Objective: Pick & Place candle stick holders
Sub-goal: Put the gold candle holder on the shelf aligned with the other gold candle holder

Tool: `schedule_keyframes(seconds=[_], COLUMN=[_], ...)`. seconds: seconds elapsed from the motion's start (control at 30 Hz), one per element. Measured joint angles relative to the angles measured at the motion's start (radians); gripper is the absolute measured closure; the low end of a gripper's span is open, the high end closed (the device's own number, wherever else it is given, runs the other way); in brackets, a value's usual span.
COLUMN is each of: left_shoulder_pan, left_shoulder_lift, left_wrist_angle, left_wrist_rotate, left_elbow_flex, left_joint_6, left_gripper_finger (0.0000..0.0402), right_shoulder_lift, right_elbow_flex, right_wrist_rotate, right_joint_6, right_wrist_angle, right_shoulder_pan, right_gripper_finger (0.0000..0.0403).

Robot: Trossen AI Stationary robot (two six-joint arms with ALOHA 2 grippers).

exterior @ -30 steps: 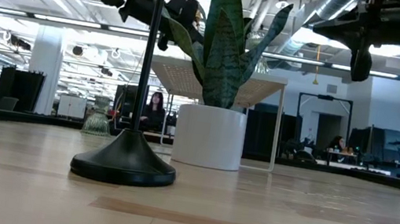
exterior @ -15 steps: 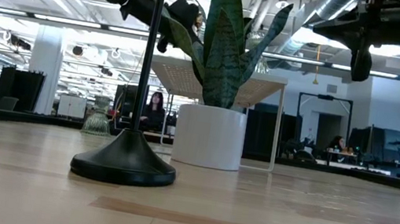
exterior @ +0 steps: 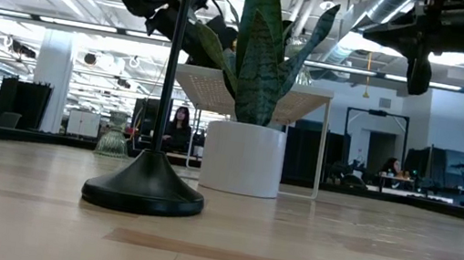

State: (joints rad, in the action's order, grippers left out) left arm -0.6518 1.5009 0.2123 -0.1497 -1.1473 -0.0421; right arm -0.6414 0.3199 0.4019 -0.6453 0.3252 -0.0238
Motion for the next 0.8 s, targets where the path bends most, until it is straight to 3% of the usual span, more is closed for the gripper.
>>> schedule_keyframes(seconds=[0.47, 0.8], left_shoulder_pan=[0.017, 0.017], left_shoulder_lift=[0.002, 0.002], left_wrist_angle=[0.005, 0.014], left_wrist_rotate=[0.022, 0.075], left_elbow_flex=[0.0, 0.0], left_joint_6=[-0.029, -0.022], left_gripper_finger=[0.0381, 0.0336], right_shoulder_lift=[0.0, 0.0], right_elbow_flex=[0.0, 0.0], right_wrist_rotate=[0.0, 0.0], right_joint_6=[0.001, 0.001], right_wrist_angle=[-0.012, -0.03], right_shoulder_pan=[0.0, 0.0], right_gripper_finger=[0.0403, 0.0403])
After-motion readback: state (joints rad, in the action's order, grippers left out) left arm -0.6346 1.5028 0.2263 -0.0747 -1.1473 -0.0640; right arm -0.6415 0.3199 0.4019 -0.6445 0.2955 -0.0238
